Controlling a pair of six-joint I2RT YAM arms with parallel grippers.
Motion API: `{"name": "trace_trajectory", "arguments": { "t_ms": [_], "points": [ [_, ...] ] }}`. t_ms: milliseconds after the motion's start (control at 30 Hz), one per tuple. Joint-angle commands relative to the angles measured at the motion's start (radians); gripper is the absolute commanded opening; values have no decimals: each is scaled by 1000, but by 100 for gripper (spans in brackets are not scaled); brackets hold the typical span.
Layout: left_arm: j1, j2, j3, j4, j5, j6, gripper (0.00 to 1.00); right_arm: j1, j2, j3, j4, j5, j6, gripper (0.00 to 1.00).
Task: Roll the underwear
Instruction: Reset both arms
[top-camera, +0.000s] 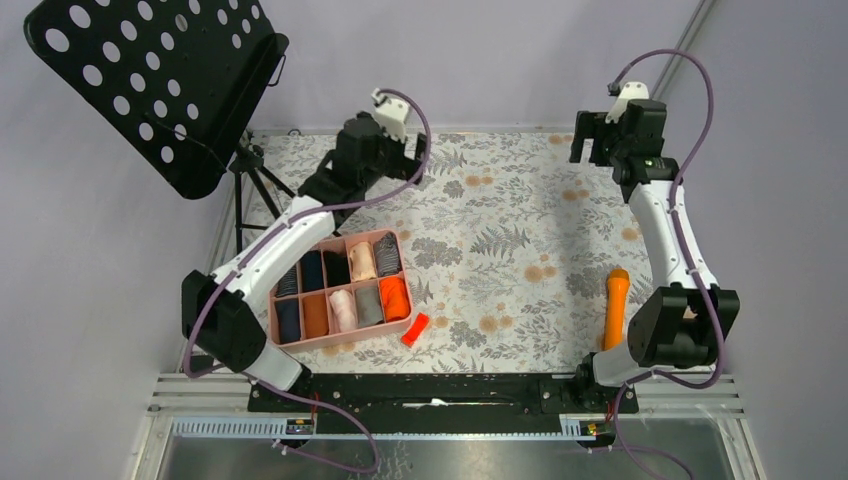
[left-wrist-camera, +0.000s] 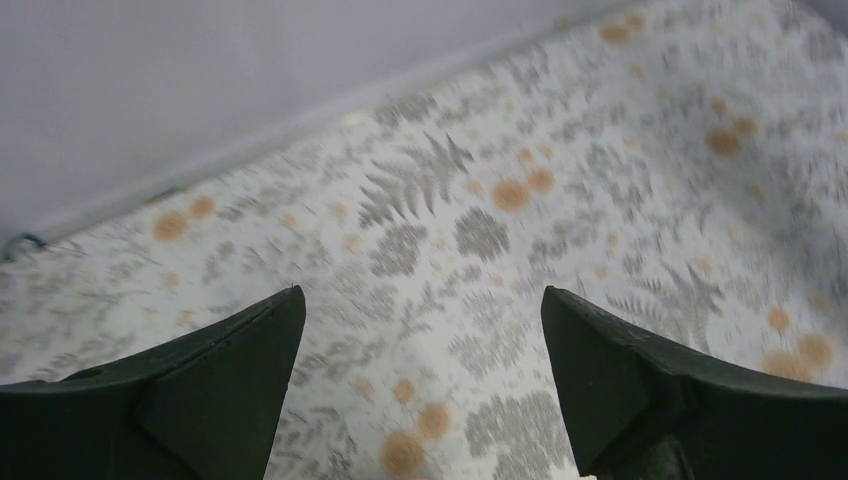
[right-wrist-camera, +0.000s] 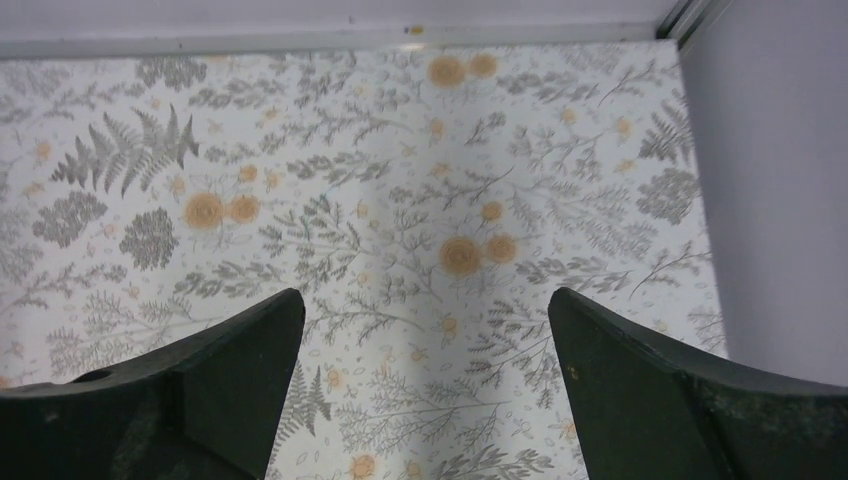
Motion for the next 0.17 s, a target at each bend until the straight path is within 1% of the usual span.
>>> {"name": "trace_trajectory", "arguments": {
  "t_ms": [0, 67, 133],
  "points": [
    [36, -67, 83, 101, -96, -18, 99, 10, -88, 98, 22, 65, -18, 100],
    [38, -87, 38, 124, -88, -7, 99, 14, -109, 78, 45, 31, -38, 99],
    [38, -100, -26, 151, -86, -7, 99, 16, -112, 50, 42, 38, -20, 100]
  ]
}}
